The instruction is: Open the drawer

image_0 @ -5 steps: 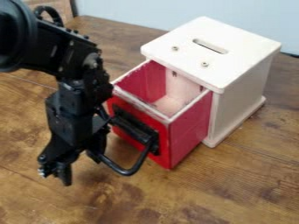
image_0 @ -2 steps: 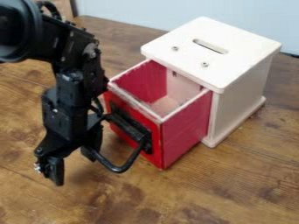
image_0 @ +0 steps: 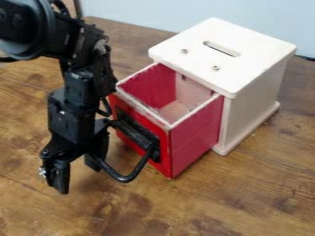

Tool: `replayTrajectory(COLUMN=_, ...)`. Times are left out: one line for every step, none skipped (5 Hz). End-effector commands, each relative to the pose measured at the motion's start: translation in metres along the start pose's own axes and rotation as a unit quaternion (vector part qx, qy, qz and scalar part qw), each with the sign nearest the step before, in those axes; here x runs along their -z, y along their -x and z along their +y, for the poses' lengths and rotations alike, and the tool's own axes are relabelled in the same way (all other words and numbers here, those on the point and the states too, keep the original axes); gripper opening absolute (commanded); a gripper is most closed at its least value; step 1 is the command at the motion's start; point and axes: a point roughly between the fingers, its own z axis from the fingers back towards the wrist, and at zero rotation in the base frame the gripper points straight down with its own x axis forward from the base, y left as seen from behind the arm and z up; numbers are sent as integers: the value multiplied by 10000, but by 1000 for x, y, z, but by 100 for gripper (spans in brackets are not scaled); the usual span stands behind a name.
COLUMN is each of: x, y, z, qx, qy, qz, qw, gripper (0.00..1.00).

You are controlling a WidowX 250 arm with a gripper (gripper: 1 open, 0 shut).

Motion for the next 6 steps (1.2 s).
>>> replayTrajectory(x=-16, y=-27, z=-10, qx=-423, qy=273, qz=62, qw=9987, gripper=100)
replayTrajectory(x=-21, y=-26, z=-16, qx=-439, qy=300, qz=106, qw=9985, gripper=100)
replayTrajectory(x=-26, y=-27, z=-21, qx=-458, qy=331, qz=144, qw=9983, gripper=100)
replayTrajectory(x=-29, y=-26, z=-26, qx=-478, qy=371, qz=180, qw=9980, gripper=100)
replayTrajectory(x=-32, y=-26, z=-30, qx=-499, qy=413, qz=216, qw=9977, gripper=100)
replayTrajectory(x=-35, y=-26, z=-35, qx=-522, qy=458, qz=253, qw=9973, gripper=100)
